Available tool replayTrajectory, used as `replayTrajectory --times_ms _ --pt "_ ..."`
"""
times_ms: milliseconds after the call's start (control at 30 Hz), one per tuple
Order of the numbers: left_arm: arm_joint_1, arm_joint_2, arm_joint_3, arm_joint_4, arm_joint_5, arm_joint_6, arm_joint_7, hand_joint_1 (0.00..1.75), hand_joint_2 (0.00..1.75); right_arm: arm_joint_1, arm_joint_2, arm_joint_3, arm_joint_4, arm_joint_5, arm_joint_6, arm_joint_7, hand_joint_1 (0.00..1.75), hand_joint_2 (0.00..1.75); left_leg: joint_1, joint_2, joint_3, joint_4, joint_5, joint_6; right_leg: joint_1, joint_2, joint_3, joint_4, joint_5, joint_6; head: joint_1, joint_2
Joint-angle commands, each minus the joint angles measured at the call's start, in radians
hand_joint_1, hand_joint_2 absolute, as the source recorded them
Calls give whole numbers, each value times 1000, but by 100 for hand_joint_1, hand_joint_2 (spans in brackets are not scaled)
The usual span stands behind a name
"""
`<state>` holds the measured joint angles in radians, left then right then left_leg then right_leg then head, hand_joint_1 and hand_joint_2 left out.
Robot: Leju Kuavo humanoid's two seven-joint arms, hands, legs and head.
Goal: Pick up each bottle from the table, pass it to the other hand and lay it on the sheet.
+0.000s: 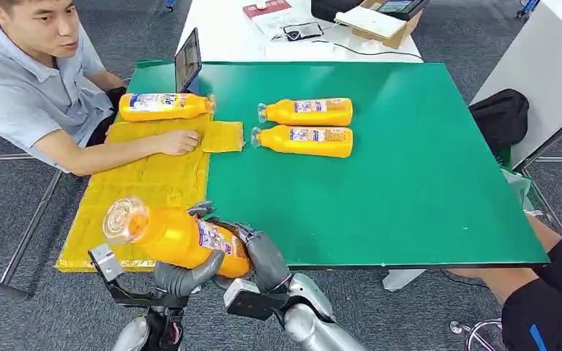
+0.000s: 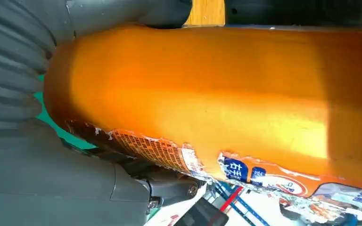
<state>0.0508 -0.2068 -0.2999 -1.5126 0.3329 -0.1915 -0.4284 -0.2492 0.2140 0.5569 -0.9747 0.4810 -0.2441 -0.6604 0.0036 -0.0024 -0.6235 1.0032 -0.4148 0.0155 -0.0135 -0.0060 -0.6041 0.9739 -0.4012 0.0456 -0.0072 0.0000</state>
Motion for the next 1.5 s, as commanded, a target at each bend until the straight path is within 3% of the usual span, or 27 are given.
replayTrajectory --times_ms 33,67,100,133,300,333,400,433,633,767,1167,1333,1500 --pt "-71 -30 21 -11 54 12 25 175 175 45 -24 83 44 33 43 26 150 175 1 -4 5 0 -2 -1 1 -4 6 -1 -3 -2 0 0" --pt "-72 -31 27 -9 53 22 29 175 175 48 -25 85 42 39 42 36 136 175 1 -4 2 0 -1 -1 1 -4 4 -1 -2 -1 0 0" --pt "-73 -31 29 -8 53 24 29 175 175 51 -26 86 39 42 41 41 56 175 1 -4 4 0 -2 -1 1 -4 6 -1 -3 -2 0 0" --pt "-71 -33 34 -9 56 33 31 175 175 56 -22 81 35 44 33 52 0 175 1 -4 3 0 -1 -1 1 -4 5 -1 -2 -1 0 0" --pt "-68 -37 53 -8 48 64 34 175 175 65 -12 78 24 47 24 63 0 175 1 -4 5 0 -2 -1 1 -4 6 0 -3 -2 0 0" --pt "-72 -39 60 -1 30 95 35 175 175 70 -11 79 18 51 17 63 0 0 1 -2 4 0 -2 -1 1 -2 5 0 -2 -2 0 0" --pt "-81 -37 66 9 -21 156 32 175 175 74 -10 83 12 63 3 61 0 0 1 -3 7 1 -4 -1 1 -3 8 0 -4 -2 0 0" --pt "-101 -27 70 43 -135 277 39 175 175 81 -11 96 0 76 -16 53 0 0 1 -3 9 1 -4 -1 2 -3 10 1 -5 -3 0 0" --pt "-164 3 78 177 -243 354 85 175 175 85 -18 134 -15 88 -27 48 0 0 1 -3 4 -1 -1 -1 1 -3 5 -1 -2 -2 1 0" --pt "-220 40 73 263 -519 493 90 175 175 80 -22 133 -29 80 -52 34 0 0 1 -3 6 -2 -1 -1 1 -3 7 -1 -2 -2 0 0" --pt "-413 116 160 484 -860 536 119 175 175 91 -2 -5 -127 -17 -236 -38 0 0 0 -1 4 -1 0 -1 0 -1 5 0 -1 -2 0 0" --pt "-504 174 135 596 -1026 560 161 175 175 86 5 -20 -123 -41 -221 -33 0 0 1 -1 6 -1 -1 -2 1 -1 6 1 -2 -2 0 0" --pt "-672 215 110 873 -1247 558 253 166 175 71 11 5 -96 -44 -165 -35 0 0 1 -2 4 -1 0 -1 1 -2 4 1 -1 -2 0 0"
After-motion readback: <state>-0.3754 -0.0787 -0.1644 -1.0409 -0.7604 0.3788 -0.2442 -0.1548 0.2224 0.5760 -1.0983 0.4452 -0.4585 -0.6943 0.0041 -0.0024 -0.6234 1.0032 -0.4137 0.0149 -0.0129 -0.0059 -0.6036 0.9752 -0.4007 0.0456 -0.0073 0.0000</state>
